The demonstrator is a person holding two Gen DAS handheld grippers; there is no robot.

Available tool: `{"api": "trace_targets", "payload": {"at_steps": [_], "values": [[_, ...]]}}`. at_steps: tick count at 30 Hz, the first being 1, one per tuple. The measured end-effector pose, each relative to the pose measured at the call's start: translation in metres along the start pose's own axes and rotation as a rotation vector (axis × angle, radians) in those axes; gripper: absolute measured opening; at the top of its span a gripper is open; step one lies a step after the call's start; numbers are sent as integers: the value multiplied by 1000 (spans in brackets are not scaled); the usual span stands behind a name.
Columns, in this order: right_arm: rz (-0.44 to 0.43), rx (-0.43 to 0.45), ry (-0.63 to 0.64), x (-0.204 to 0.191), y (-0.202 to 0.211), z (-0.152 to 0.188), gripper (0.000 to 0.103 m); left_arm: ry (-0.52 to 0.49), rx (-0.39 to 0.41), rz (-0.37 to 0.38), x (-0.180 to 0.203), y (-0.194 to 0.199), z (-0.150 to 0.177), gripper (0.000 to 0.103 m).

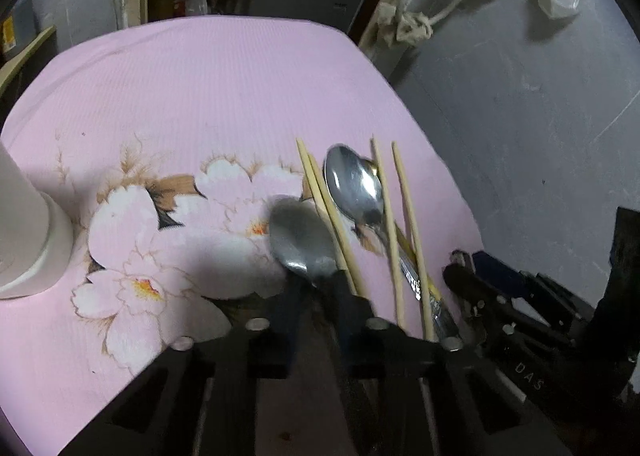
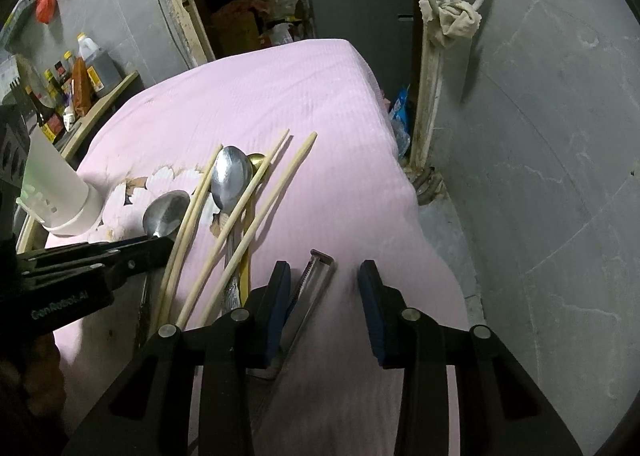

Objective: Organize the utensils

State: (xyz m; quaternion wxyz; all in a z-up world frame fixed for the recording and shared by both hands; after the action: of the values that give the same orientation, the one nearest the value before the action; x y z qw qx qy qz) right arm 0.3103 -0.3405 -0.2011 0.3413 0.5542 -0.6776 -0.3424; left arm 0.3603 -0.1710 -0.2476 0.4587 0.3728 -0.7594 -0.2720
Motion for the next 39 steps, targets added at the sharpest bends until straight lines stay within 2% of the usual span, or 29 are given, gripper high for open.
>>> {"api": "trace_targets", "payload": {"at_steps": [1, 5, 9, 15, 22, 31, 39], "values": [[-5, -2, -9, 1, 0, 0, 22, -1, -2, 4, 1, -1, 0, 9], [-40, -16, -76, 10, 3, -1, 11, 13, 7, 14, -1, 2, -1, 4], [-122, -8, -182, 23, 12, -2, 11, 27, 47, 35, -1, 13, 2, 3], [-161, 70, -188, 20, 45, -7, 11, 9, 145, 50, 7, 51, 3, 3], [-159, 166, -181, 12, 90, -17, 11, -63, 281, 49, 18, 115, -5, 3], [-202, 322, -158, -29, 156, -38, 11, -112, 431, 46, 4, 201, -10, 3], [-323, 478, -137, -93, 200, -73, 11, -91, 551, -23, -50, 279, -6, 3]]}}
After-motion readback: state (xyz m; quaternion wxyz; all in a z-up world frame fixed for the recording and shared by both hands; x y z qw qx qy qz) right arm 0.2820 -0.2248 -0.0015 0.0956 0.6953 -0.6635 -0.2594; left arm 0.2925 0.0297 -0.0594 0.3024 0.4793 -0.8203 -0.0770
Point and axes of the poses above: each gripper's, at about its wrist camera, not at the fingertips, and y roughly against the way its jaws point, x to its right, z to its underside, the point moved 3 cm from there along -y, roughly the way its jaws point, and after that the axes turned 15 degrees about z, right-handed, at the moved point
